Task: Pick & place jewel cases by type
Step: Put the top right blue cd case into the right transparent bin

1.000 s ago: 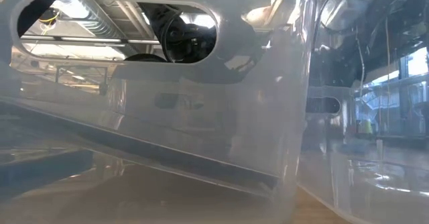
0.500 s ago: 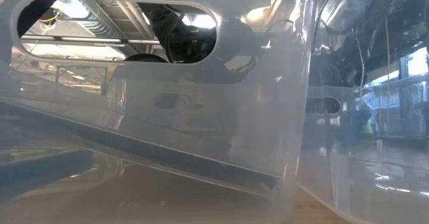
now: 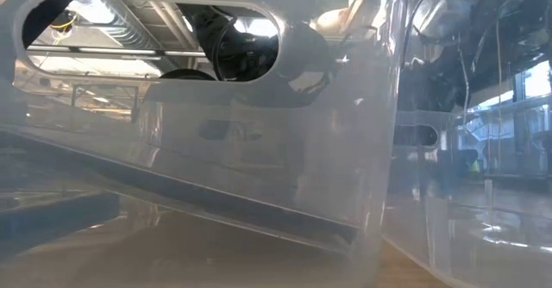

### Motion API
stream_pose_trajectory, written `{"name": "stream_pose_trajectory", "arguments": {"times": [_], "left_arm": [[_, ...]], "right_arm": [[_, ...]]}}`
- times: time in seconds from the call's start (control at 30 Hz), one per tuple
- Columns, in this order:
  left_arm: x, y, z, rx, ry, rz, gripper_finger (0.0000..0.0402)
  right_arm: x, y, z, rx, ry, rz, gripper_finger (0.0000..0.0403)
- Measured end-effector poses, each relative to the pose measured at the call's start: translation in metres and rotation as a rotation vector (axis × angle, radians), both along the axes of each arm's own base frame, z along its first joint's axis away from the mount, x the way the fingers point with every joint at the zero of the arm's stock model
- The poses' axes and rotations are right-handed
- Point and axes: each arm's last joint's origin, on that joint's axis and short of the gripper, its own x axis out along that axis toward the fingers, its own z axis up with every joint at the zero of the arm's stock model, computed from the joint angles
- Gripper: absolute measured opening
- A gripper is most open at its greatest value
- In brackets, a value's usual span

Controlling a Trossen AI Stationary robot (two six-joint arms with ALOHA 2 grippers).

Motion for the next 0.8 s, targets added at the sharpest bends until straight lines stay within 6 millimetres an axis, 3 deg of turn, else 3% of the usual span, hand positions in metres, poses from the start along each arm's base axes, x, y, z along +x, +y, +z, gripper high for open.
{"name": "stream_pose_trajectory", "arguments": {"times": [0.13,0.47,0.8], "left_arm": [[0.000,0.000,0.000,-0.001,0.000,-0.001,0.0222],[0.000,-0.002,0.001,0.002,0.000,-0.014,0.0222],[-0.003,-0.016,0.051,0.005,-0.112,-0.083,0.0222]], "right_arm": [[0.000,0.000,0.000,0.009,-0.003,0.006,0.0272],[-0.001,0.001,0.000,0.036,-0.021,0.027,0.0127],[0.001,0.003,0.002,0.077,-0.087,0.096,0.0074]]}}
